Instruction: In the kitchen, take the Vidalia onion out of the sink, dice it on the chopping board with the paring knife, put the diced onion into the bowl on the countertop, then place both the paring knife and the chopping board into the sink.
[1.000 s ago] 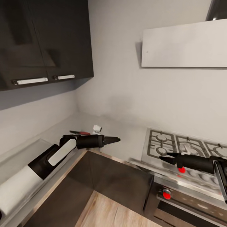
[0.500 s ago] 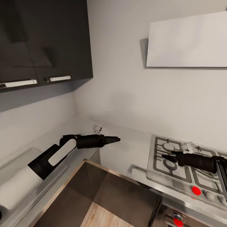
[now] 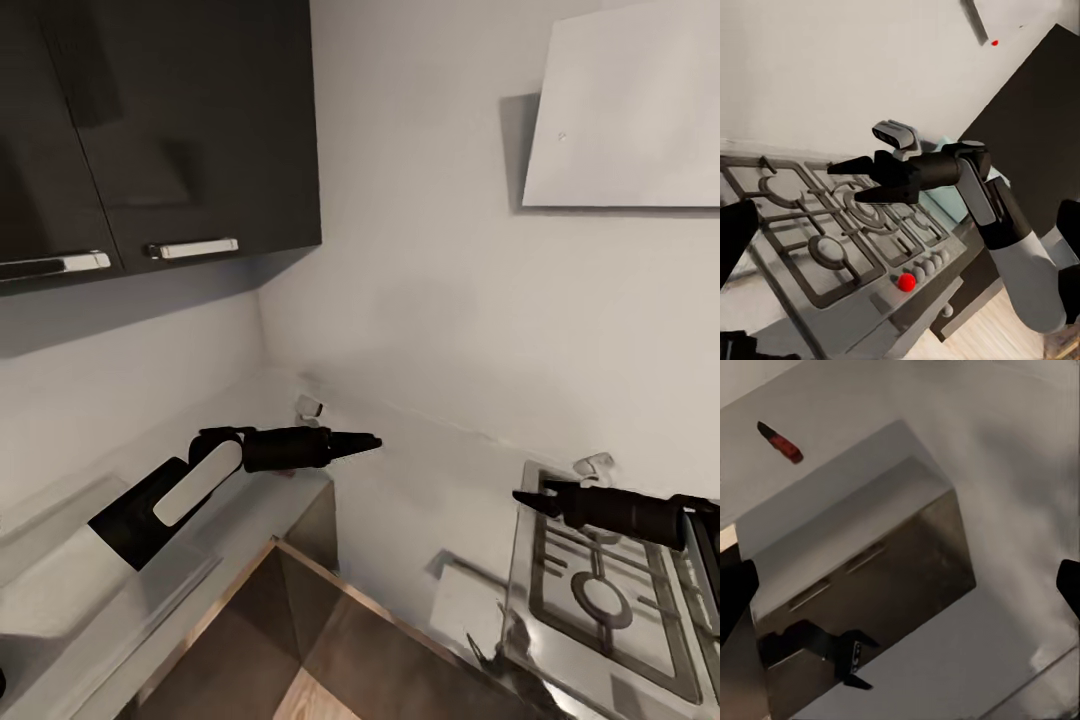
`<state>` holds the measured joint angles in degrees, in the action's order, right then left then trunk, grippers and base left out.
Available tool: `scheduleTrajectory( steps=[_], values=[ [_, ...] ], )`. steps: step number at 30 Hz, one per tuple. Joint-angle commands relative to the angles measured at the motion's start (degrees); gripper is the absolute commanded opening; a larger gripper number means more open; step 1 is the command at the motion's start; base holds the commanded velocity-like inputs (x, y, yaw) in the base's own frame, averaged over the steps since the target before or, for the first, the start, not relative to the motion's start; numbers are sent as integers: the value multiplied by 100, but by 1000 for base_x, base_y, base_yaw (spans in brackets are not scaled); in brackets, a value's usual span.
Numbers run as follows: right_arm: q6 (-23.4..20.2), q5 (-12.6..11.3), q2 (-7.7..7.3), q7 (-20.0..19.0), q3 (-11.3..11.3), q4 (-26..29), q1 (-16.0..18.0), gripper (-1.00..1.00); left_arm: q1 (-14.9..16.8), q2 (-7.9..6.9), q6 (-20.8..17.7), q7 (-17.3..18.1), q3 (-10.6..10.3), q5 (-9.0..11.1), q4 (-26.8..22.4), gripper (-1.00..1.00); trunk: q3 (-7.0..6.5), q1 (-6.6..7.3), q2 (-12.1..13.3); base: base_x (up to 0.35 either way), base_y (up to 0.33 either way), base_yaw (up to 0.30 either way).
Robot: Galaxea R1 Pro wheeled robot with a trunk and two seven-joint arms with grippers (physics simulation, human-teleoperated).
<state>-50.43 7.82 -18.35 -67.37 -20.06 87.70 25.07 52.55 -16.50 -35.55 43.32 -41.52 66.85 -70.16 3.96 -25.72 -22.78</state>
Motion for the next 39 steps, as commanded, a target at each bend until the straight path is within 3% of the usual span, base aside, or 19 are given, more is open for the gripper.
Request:
scheduleTrajectory(
  steps=[1,8,19,29,39],
  values=[
    [-35,61,8,-58,-8,1,7,100,11,-3,-39,-8,-14,56,2,100,19,-7,-14,246,-158,230],
    [-32,77,59,-54,-7,-19,7,100,11,-3,-40,-8,-14,84,2,100,58,-7,-14,99,-86,228],
    [-17,54,78,-57,-7,-43,7,100,15,-31,-49,-13,-5,345,130,100,71,-7,-14,32,19,43],
    [-12,55,78,-57,-7,-43,7,100,14,-29,-49,-17,-5,346,134,100,71,-7,-14,268,27,0],
    [-10,45,78,-57,-7,-48,7,100,16,-21,-65,-22,-5,346,134,100,71,-7,-14,38,9,0]
  ],
)
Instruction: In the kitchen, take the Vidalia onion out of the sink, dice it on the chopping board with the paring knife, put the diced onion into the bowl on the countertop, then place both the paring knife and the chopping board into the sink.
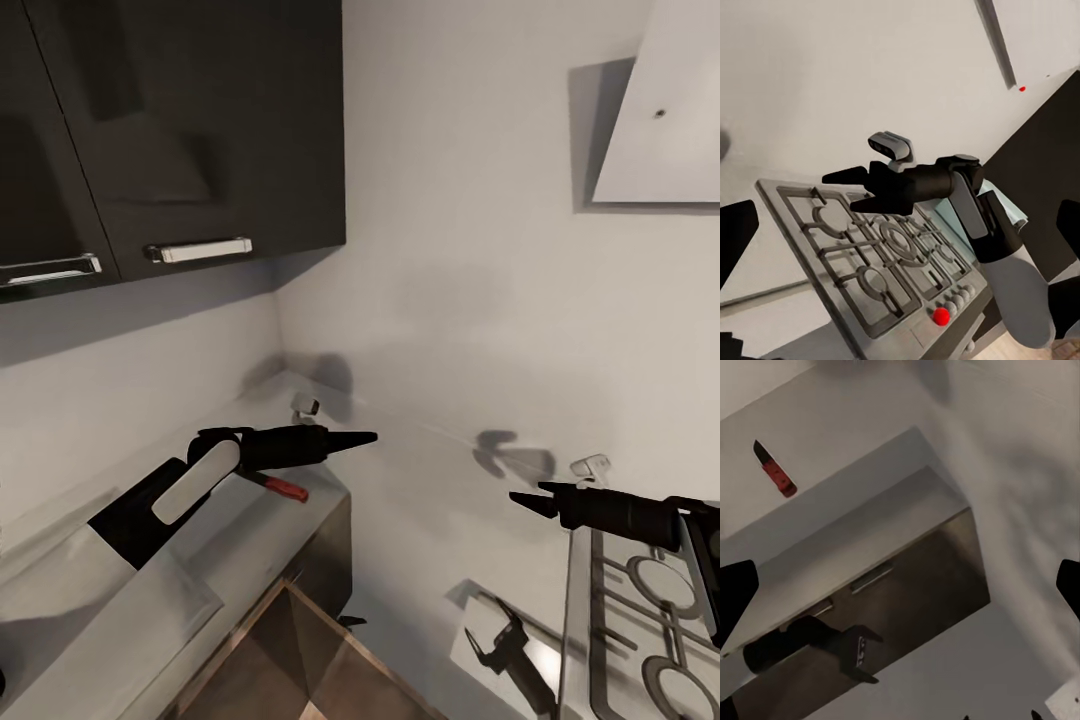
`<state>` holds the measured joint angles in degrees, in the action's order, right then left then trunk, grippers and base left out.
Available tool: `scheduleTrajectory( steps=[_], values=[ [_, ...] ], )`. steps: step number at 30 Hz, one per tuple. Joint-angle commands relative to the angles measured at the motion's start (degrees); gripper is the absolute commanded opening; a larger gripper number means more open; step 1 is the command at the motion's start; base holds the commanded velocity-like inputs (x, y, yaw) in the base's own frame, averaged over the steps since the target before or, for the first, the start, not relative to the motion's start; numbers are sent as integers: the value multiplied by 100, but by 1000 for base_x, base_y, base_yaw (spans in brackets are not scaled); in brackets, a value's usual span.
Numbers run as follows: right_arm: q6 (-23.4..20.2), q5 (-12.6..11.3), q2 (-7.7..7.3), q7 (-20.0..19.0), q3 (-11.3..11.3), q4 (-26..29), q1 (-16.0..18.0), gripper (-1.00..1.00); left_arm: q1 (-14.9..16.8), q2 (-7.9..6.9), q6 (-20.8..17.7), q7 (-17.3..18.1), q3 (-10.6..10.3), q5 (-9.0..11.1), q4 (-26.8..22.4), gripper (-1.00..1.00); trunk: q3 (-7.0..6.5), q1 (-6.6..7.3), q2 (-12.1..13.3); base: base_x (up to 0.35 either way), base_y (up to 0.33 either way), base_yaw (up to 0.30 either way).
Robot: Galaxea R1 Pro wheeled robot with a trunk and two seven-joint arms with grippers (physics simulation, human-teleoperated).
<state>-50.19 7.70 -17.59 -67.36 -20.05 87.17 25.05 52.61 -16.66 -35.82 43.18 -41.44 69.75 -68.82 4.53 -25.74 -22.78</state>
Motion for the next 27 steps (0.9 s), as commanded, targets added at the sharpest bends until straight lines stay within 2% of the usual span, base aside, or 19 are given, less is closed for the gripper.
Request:
scheduleTrajectory(
  steps=[1,7,18,27],
  values=[
    [-34,56,2,-58,-8,6,9,100,7,-3,-39,-6,-13,56,0,100,14,-4,-14,19,86,0],
    [-34,60,2,-58,-8,6,9,100,7,8,-39,-3,-13,56,0,100,14,-4,-14,74,153,0],
    [-34,64,2,-58,-8,3,9,100,5,11,-28,-10,-19,52,0,100,16,-4,-14,15,10,2],
    [-34,75,2,-58,-8,4,9,100,6,13,-49,-56,-14,54,38,100,56,-4,-14,84,-56,136]
  ],
)
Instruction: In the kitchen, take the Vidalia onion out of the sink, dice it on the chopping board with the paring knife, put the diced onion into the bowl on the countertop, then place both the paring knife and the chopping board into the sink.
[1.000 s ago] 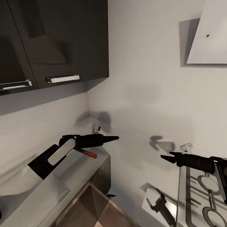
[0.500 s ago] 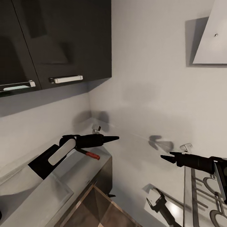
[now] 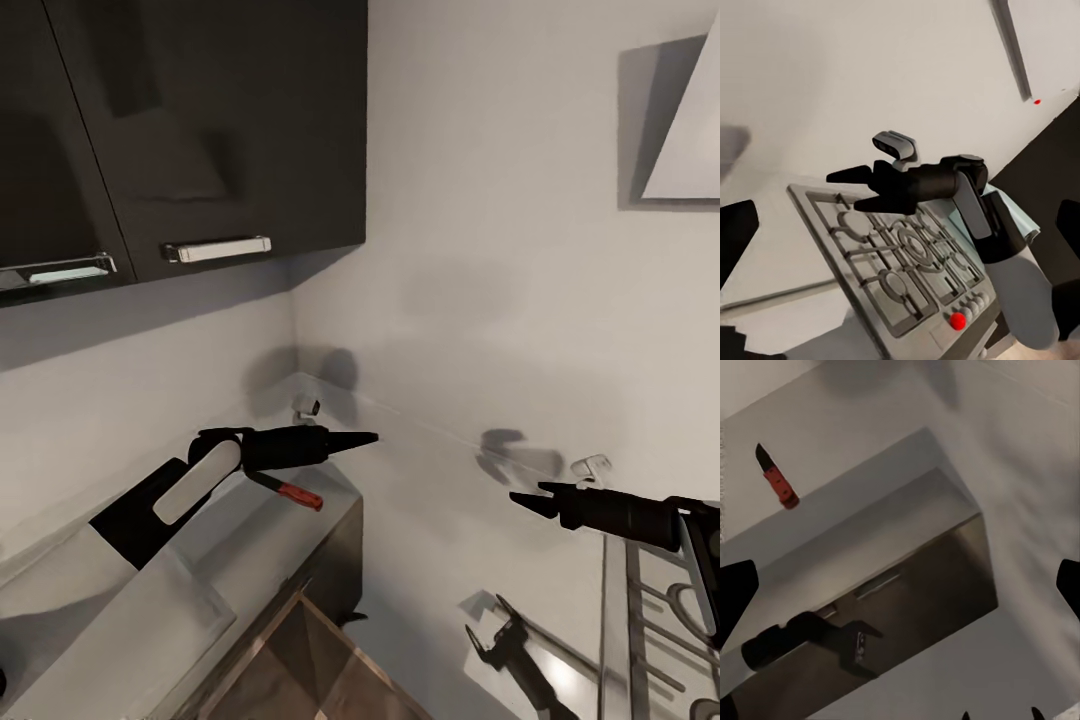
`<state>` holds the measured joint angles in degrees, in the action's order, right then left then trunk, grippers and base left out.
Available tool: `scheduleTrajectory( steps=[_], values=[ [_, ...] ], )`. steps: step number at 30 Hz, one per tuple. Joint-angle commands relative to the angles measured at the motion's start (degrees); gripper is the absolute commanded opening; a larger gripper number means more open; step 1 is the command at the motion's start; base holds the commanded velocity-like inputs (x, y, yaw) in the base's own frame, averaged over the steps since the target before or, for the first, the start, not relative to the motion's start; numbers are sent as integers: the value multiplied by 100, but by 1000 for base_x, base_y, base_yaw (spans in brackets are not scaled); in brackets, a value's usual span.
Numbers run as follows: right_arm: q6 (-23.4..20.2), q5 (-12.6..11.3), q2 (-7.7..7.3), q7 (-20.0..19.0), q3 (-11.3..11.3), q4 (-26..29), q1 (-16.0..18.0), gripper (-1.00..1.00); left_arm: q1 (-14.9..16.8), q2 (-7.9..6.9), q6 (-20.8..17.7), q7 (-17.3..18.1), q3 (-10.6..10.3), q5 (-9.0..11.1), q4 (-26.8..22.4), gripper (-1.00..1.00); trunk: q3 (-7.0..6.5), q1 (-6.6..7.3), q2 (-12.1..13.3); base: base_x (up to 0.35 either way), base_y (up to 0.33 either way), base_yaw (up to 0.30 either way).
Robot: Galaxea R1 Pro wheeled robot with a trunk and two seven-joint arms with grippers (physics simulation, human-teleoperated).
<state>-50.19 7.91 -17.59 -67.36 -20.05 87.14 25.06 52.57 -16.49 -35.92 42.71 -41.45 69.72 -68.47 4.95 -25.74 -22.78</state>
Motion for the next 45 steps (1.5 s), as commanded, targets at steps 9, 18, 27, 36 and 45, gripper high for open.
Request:
scheduleTrajectory(
  steps=[9,18,27,36,45],
  values=[
    [-33,8,1,-58,-8,4,8,100,11,-3,-39,22,-12,72,170,100,18,-4,-14,15,28,22],
    [-31,2,1,-59,-8,3,8,100,13,-3,-38,35,-12,68,175,100,18,-4,-14,42,70,1],
    [-34,0,1,-58,-8,2,8,100,12,2,-29,37,-12,62,168,100,18,-4,-14,62,3,0],
    [-27,-8,5,-59,-8,-3,8,100,8,-3,-31,37,-12,66,173,100,18,-4,-14,35,0,0],
    [-26,10,5,-58,-8,-10,8,100,12,-3,-38,36,-12,68,176,100,18,-4,-14,1,0,77]
  ],
)
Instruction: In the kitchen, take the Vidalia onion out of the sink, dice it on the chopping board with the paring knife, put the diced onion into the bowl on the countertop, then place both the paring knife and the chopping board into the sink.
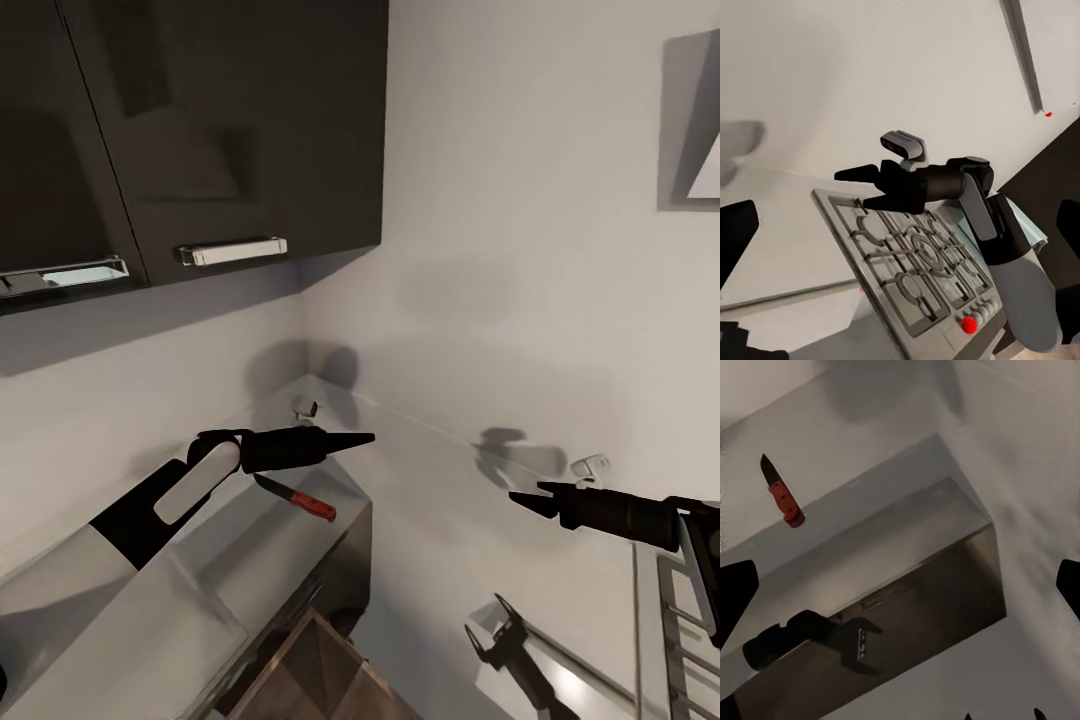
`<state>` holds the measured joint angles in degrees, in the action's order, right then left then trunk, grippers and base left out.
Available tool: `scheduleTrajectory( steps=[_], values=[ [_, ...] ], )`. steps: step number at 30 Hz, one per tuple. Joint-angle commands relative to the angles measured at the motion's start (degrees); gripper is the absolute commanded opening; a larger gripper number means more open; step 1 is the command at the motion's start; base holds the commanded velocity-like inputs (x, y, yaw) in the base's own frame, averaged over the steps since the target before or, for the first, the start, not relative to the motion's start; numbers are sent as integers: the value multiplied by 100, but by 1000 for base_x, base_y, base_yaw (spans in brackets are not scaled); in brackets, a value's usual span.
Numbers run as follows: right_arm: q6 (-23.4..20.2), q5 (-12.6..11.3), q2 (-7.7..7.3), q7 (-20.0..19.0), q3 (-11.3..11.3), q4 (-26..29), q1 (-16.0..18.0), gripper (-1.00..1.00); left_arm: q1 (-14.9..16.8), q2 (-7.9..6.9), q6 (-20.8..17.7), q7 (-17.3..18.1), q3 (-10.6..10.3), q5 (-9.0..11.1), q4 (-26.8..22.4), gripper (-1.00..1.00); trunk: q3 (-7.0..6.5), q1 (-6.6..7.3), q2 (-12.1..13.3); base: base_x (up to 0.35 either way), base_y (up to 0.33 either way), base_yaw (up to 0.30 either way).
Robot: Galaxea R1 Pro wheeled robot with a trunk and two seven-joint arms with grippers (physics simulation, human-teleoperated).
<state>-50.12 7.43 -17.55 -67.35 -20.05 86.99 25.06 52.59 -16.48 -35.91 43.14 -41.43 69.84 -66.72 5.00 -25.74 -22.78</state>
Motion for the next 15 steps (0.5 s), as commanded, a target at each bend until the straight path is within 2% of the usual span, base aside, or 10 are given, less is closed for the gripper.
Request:
scheduleTrajectory(
  steps=[1,7,15],
  values=[
    [-26,55,-1,-59,-8,3,8,100,10,-4,-38,-5,-14,56,1,100,14,-4,-14,0,0,21],
    [1,54,6,-56,-8,-2,8,100,7,-4,-38,-7,-14,56,1,100,20,-4,-14,0,0,29],
    [-11,40,6,46,-14,-22,8,100,6,-4,-38,-8,-14,56,1,100,46,-4,-14,0,0,166]
  ],
)
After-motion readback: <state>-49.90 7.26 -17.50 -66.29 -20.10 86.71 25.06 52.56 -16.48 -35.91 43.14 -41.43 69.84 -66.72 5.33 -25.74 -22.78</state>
